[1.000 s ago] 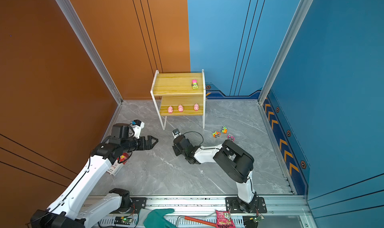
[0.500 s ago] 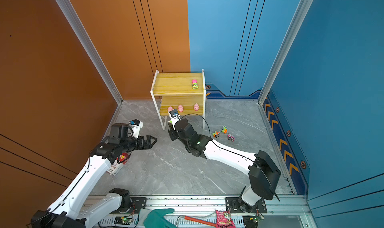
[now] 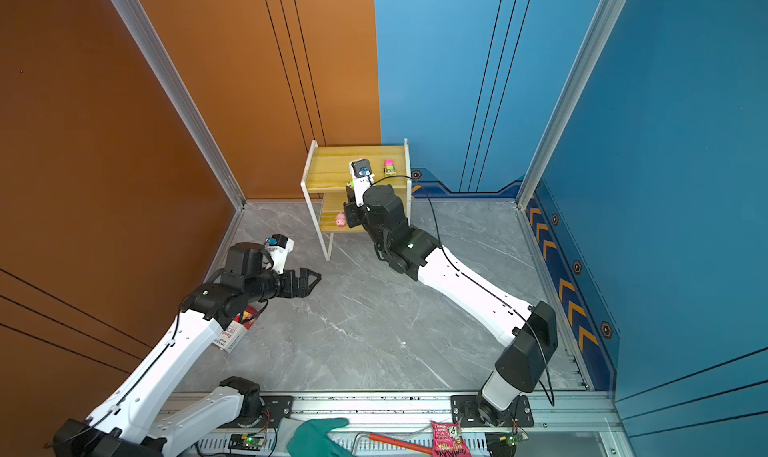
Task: Place and organize the plastic toys onto the shelf
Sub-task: 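Carry the pink-and-green truck up over the top shelf with the right gripper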
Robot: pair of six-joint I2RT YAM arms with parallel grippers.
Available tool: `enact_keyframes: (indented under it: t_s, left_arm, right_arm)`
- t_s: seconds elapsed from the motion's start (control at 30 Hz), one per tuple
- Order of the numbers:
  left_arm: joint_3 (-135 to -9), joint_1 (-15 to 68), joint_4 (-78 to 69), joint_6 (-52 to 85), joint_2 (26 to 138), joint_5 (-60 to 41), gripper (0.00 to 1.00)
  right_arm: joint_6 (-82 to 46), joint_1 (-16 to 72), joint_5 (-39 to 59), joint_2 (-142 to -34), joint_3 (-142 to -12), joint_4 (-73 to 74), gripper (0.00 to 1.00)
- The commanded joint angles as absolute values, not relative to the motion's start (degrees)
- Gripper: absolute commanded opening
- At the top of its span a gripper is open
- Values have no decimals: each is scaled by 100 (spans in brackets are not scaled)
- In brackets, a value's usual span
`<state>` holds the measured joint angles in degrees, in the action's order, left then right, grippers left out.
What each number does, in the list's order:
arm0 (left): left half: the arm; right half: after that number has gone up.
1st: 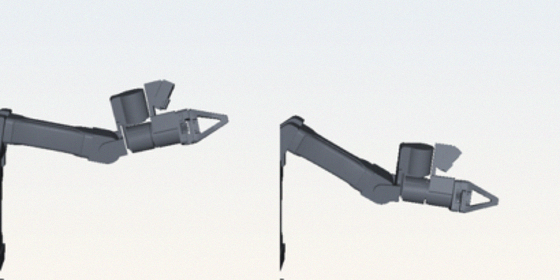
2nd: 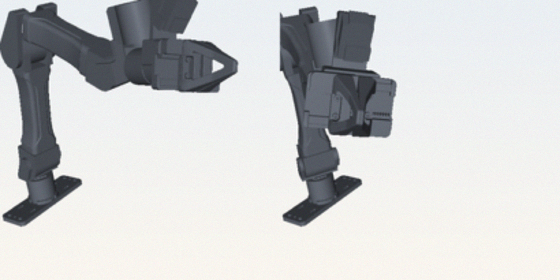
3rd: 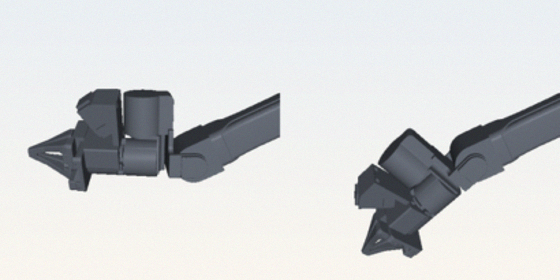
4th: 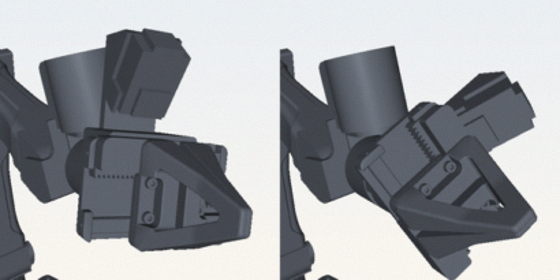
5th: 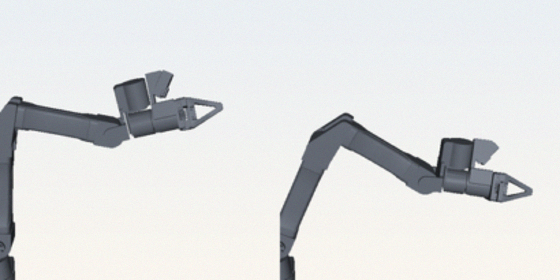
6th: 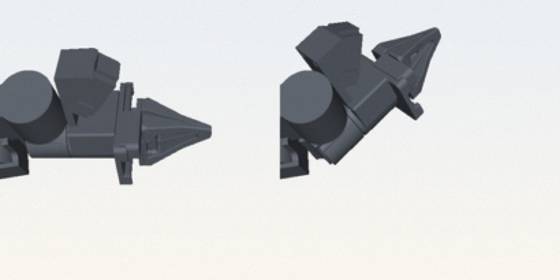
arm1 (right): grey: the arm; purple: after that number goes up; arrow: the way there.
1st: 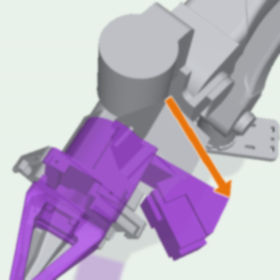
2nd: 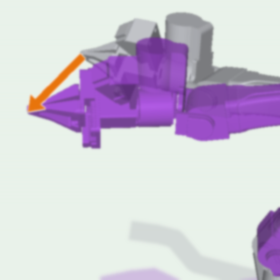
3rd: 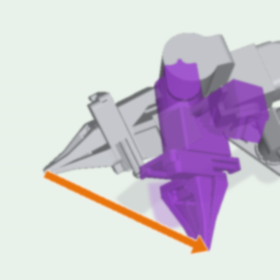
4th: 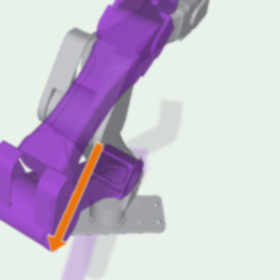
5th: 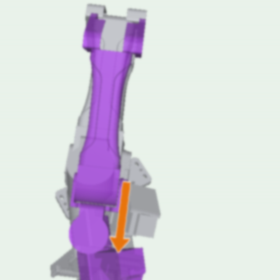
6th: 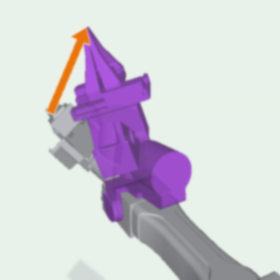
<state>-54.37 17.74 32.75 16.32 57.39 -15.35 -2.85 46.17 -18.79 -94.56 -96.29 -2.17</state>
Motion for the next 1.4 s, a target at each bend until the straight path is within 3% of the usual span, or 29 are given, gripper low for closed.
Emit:
enact_keyframes:
  t_s: [0.0, 0.37, 1.37]
  left_arm:
    - [-5800, 2076, 3330, 1611, 5892, -1185, 98]
    - [-6414, 2390, 3355, 1340, 6368, -1056, 98]
    - [-6235, 2397, 3312, 1283, 6486, -1013, 98]
  right_arm:
    - [-67, 4481, -2132, -9797, -10074, -377, 25]
    - [70, 4162, -2565, -10573, -10953, -404, 26]
    - [138, 3721, -2765, -11495, -11843, -672, 26]
